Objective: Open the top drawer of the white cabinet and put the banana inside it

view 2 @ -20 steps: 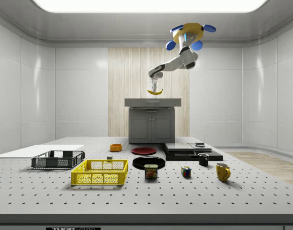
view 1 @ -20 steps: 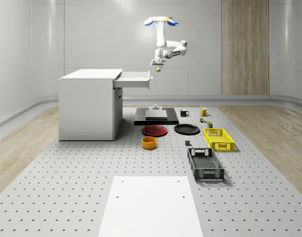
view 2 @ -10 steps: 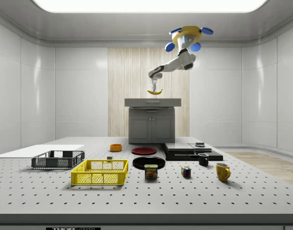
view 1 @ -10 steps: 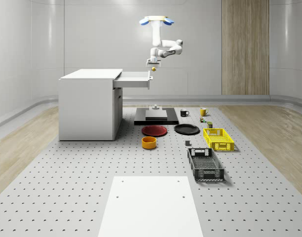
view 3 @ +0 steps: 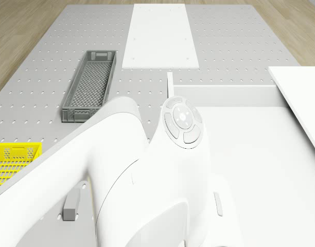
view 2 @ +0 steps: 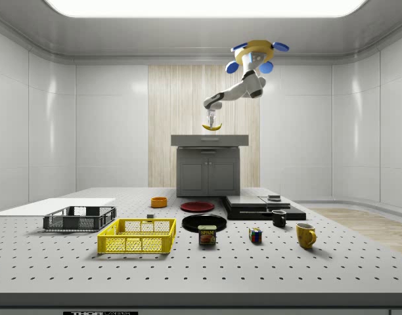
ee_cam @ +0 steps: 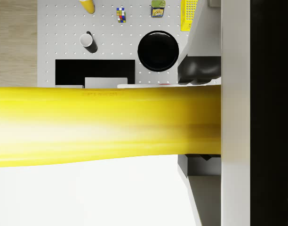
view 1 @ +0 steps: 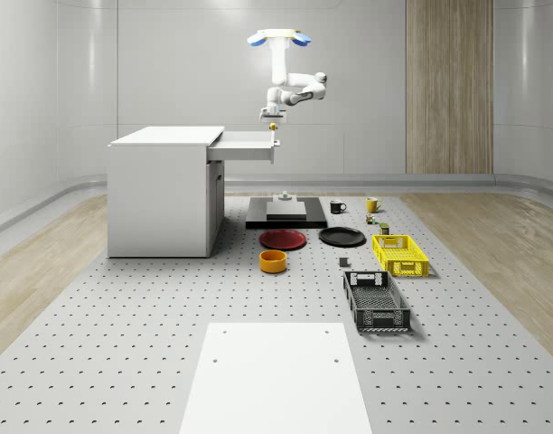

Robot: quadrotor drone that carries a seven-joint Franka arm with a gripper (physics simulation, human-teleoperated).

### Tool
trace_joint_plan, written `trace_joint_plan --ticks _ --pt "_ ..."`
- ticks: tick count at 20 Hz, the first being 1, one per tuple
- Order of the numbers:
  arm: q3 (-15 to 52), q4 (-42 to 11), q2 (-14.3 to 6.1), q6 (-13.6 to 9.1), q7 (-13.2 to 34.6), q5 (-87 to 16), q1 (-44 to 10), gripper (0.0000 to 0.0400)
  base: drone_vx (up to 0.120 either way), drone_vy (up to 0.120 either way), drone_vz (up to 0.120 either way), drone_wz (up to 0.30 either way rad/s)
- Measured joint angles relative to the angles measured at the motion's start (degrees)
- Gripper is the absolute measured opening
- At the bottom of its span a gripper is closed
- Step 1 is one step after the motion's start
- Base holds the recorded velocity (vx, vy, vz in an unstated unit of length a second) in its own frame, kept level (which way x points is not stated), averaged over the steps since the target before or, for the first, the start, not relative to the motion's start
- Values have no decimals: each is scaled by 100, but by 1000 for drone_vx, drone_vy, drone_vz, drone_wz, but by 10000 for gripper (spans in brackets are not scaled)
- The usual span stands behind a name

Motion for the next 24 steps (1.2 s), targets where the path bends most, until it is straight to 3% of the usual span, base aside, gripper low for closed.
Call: trace_joint_plan --ticks 12,19,24 --pt "0 1 -21 19 -6 -10 9 190 0 -120 0 0" --pt "1 2 -31 29 -9 -14 13 190 0 -120 -97 0" --pt "6 5 -37 38 -11 -13 17 190 0 -120 -8 0"
